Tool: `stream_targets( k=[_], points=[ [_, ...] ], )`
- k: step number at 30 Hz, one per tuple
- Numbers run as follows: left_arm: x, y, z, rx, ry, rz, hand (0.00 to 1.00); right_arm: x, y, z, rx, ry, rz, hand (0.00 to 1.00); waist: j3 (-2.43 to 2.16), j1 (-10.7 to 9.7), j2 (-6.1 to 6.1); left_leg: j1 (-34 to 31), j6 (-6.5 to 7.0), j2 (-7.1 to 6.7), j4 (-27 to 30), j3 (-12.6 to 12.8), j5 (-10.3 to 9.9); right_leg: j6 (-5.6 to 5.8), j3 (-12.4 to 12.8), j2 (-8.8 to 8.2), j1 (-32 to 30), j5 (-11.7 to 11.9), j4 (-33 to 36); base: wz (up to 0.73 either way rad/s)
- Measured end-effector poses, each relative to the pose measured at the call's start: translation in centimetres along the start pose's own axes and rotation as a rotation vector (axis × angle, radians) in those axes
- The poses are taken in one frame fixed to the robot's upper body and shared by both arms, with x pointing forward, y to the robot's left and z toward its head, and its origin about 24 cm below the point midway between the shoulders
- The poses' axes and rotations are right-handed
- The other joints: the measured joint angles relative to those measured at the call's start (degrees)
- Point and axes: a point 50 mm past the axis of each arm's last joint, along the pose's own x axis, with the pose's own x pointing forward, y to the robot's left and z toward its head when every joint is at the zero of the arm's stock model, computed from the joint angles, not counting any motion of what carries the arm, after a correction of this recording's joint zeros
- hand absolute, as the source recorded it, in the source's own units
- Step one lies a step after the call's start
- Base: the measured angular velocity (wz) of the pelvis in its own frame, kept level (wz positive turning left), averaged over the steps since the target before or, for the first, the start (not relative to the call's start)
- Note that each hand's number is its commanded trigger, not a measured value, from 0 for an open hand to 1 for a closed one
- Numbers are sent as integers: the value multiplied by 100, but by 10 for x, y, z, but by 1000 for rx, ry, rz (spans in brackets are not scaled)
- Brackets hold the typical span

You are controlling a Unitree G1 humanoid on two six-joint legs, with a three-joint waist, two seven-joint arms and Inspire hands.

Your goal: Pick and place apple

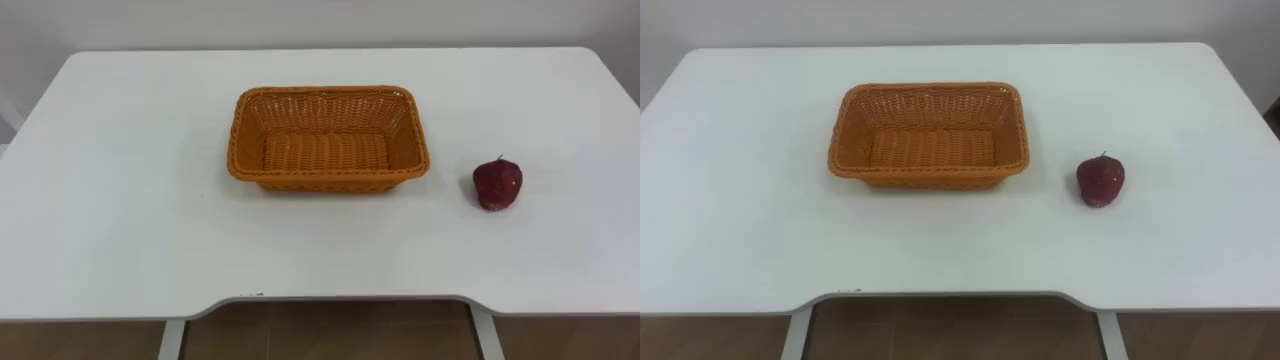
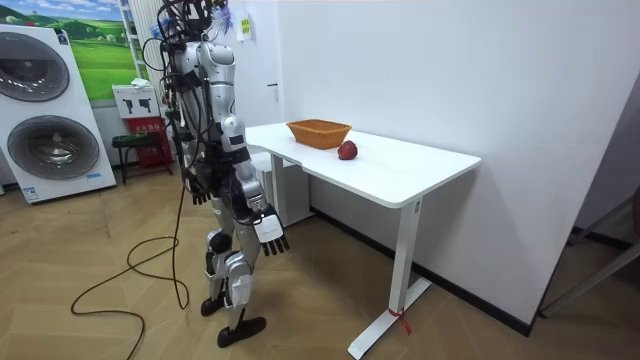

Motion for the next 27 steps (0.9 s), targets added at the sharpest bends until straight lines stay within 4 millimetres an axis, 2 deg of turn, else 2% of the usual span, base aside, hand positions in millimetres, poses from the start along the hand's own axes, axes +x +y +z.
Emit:
stream_targets(
  k=[9,15,18,21,23,27],
  points=[
    [0,-1,-1,-11,13,-3,0,0,0,-1,31,7,-6,0,10,-1,-13,6,0,0,11,-1,0,0,12,2,12,0,0,0],
    [1,-1,5,-31,0,19,0,-1,-4,-5,157,21,-54,0,24,-2,-26,10,0,1,54,-9,0,0,2,0,37,-1,3,0],
    [1,-1,11,-60,-22,26,0,-1,-9,-6,277,14,-101,0,16,-7,-33,16,0,0,52,-9,0,1,15,1,41,-3,10,0],
    [0,2,8,-121,-23,51,0,-3,-20,-4,518,-5,-193,0,26,-51,-13,100,6,-6,41,6,-5,12,25,-4,115,-16,4,-1],
    [0,5,5,-160,-18,69,0,-4,-27,9,716,-54,-255,0,22,-162,-6,100,10,-8,42,6,-10,17,28,-3,115,-27,11,0],
    [-1,9,2,-188,-13,115,0,-7,-37,33,941,-147,-324,0,3,-273,-36,101,10,-11,48,5,-10,17,23,-6,119,-28,24,0]
  ],
)
